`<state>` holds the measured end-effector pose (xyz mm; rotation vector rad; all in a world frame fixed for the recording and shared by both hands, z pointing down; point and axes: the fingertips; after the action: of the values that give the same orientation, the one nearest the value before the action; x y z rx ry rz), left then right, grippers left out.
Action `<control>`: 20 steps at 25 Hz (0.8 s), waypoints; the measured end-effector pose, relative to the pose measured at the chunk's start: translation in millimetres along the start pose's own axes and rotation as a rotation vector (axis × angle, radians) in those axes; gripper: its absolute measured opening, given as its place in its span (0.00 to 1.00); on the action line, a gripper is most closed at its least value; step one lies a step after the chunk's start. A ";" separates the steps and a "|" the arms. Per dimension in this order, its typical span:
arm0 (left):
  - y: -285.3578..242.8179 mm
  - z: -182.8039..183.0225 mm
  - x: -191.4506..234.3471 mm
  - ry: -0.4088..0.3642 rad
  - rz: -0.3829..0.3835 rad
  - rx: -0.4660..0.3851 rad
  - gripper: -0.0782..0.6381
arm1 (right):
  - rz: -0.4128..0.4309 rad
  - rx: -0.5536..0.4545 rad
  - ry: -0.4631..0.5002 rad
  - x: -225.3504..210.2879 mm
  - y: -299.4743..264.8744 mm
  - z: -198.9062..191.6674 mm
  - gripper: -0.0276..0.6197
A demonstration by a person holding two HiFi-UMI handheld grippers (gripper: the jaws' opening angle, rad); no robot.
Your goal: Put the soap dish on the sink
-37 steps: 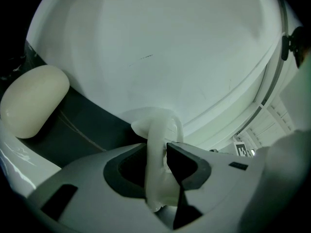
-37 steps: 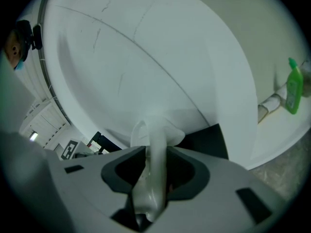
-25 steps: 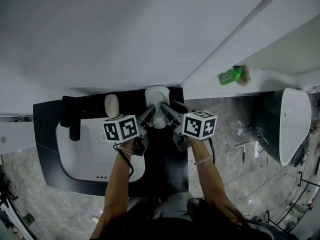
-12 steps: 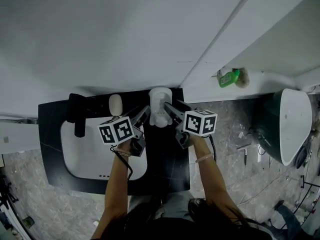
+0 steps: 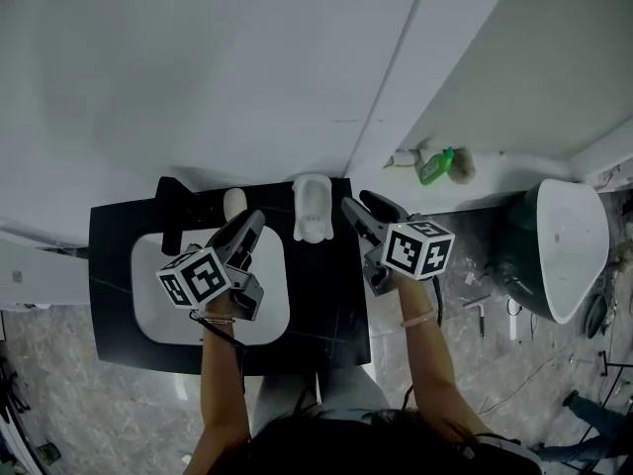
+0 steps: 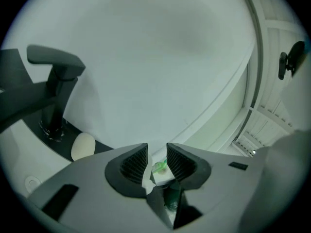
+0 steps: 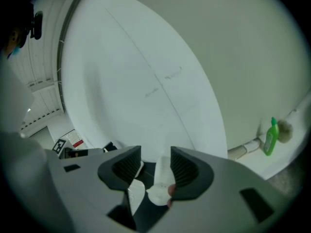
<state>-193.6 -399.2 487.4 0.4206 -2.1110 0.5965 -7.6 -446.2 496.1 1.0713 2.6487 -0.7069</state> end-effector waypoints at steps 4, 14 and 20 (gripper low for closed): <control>42.5 16.0 -41.5 -0.014 -0.076 -0.102 0.28 | 0.025 -0.075 0.064 34.0 41.9 32.4 0.34; 125.1 -15.7 -139.6 -0.073 -0.279 -0.136 0.28 | 0.124 -0.178 0.189 128.0 133.3 59.1 0.26; 159.7 -44.8 -168.9 -0.128 -0.295 -0.123 0.27 | 0.156 -0.225 0.215 166.4 174.9 60.4 0.21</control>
<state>-149.1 -229.1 328.9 0.7007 -2.1381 0.2739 -5.1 -267.3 323.1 1.3328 2.6962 -0.2683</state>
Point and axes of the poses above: the fingertips, and each gripper's own axes: y backward along the fingers, x to its left, z out of its top, and after that the axes turned 11 degrees about y, right-handed
